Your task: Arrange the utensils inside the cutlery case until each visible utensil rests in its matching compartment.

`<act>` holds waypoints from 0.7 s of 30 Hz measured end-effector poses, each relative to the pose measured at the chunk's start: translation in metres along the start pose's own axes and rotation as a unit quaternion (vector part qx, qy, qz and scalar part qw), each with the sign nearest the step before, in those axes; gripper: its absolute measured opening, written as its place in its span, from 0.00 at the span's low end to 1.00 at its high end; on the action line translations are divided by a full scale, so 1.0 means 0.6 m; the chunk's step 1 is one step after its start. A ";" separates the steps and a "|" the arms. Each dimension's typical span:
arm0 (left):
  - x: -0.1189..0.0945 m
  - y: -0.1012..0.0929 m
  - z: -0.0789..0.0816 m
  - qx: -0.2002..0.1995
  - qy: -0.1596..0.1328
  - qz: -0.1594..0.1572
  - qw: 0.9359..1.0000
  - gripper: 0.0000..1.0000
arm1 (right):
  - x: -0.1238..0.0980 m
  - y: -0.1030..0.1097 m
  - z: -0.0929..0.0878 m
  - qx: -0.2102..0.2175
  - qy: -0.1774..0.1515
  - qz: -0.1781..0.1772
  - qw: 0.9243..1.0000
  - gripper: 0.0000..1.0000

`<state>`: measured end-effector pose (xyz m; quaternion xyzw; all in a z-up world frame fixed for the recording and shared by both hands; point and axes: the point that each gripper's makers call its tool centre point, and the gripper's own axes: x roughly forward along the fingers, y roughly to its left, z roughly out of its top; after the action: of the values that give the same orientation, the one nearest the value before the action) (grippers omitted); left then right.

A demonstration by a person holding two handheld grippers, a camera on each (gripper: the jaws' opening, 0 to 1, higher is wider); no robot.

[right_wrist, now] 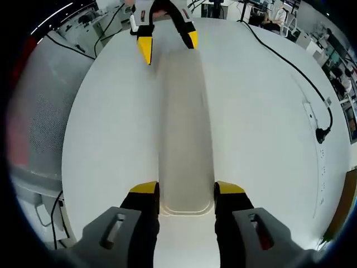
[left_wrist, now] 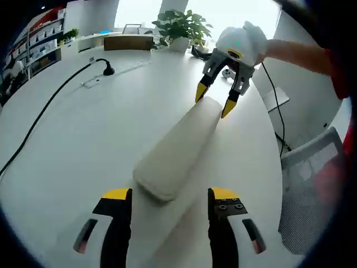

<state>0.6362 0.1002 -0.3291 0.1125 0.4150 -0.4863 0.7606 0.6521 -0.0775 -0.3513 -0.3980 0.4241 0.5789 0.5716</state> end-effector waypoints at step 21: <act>-0.037 0.045 0.041 -0.271 -0.143 0.035 0.951 0.66 | -0.074 -0.013 0.015 0.306 -0.193 -0.042 0.931 0.57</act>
<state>0.6677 0.1141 -0.3035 -0.1539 0.4136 -0.3399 0.8305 0.6616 -0.0834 -0.3063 -0.1018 0.4450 0.4626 0.7600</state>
